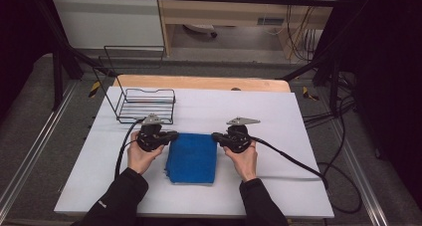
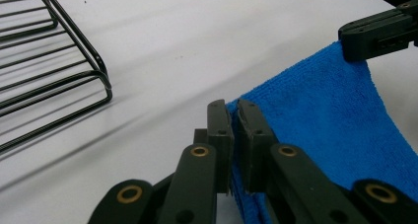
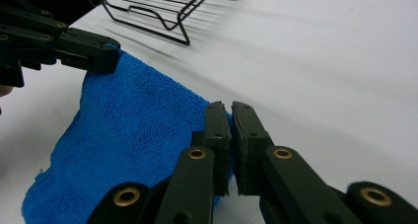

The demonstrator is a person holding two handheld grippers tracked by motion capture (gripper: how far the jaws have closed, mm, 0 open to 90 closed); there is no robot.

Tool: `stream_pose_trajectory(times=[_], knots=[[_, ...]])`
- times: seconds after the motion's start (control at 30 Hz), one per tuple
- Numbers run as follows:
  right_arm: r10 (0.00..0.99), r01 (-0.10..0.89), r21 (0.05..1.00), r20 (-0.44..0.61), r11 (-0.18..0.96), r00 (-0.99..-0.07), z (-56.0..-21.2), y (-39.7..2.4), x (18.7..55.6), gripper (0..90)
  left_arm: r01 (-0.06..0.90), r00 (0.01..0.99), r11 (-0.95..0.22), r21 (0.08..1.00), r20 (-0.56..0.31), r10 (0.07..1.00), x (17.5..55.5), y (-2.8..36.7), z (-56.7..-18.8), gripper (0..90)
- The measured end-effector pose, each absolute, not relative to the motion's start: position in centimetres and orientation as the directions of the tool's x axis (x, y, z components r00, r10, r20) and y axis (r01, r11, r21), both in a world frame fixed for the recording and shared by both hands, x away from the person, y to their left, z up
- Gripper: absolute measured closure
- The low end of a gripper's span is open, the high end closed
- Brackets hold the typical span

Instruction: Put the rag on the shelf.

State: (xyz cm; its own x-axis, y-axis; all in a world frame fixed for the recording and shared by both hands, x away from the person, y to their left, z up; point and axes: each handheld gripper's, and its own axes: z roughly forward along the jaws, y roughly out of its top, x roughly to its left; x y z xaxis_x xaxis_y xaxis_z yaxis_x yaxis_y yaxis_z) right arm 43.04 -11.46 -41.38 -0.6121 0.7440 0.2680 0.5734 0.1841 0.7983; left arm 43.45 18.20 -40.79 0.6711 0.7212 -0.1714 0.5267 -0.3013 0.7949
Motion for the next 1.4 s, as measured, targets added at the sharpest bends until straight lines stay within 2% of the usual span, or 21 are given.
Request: stream_pose_trajectory(times=[0.53, 0.83, 1.4], knots=[[0.722, 0.439, 0.872, 0.160, 0.216, -0.673, -38.6, -11.0, 41.5, 86.8, 0.455, 0.671, -0.261, 0.852, -0.135, 0.729, 41.0, 18.9, -38.6, 85.3], [0.716, 0.377, 0.903, 0.122, 0.208, -0.688, -36.9, -11.2, 40.7, 87.0, 0.403, 0.670, -0.253, 0.880, -0.095, 0.736, 39.9, 18.6, -37.3, 85.4], [0.702, 0.290, 0.940, 0.083, 0.181, -0.707, -34.5, -10.4, 40.2, 87.0, 0.332, 0.651, -0.186, 0.925, -0.082, 0.755, 38.9, 19.9, -34.9, 85.4]])
